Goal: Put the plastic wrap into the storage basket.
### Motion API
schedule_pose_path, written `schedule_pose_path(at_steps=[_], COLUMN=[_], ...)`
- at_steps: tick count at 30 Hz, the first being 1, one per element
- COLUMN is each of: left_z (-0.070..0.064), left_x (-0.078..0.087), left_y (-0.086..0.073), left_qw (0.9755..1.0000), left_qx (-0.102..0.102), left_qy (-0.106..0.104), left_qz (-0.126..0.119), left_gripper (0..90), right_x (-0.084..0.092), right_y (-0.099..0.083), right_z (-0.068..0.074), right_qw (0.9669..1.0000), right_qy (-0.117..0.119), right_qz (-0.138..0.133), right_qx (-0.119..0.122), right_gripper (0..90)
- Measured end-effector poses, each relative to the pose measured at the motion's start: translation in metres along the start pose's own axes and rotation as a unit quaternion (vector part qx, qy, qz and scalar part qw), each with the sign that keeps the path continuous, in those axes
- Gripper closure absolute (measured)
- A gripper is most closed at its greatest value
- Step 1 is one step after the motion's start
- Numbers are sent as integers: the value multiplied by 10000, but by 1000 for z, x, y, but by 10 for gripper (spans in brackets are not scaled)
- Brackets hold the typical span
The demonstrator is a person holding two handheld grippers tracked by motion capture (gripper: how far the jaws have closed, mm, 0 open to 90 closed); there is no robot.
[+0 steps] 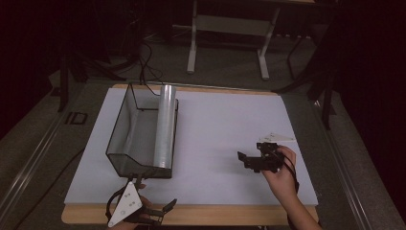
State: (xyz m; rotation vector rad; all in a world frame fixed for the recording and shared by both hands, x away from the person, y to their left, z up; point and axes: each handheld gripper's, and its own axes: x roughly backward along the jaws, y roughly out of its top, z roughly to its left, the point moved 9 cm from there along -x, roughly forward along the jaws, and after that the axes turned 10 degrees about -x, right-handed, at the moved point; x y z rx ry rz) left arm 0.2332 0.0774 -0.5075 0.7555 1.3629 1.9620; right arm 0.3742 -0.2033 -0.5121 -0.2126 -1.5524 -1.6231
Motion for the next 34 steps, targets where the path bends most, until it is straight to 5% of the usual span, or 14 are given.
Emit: schedule_pose_path(at_steps=[15, 23, 34], left_z=[-1, -1, -5], left_x=[0, 0, -3], left_y=[-1, -4, -6], left_qw=[10000, 10000, 9999], left_qx=[23, 0, 9], left_qy=[-17, -34, -127], left_qz=[8, 56, 95], left_gripper=[12, 12, 12], right_x=[11, 6, -1], right_y=[-21, -35, -38], right_z=[-21, -34, -34], right_qw=[9998, 9996, 9997], right_qy=[-161, -259, -207], right_qz=[-121, 36, 143], right_qx=[-12, -55, -2], right_gripper=[140, 142, 142])
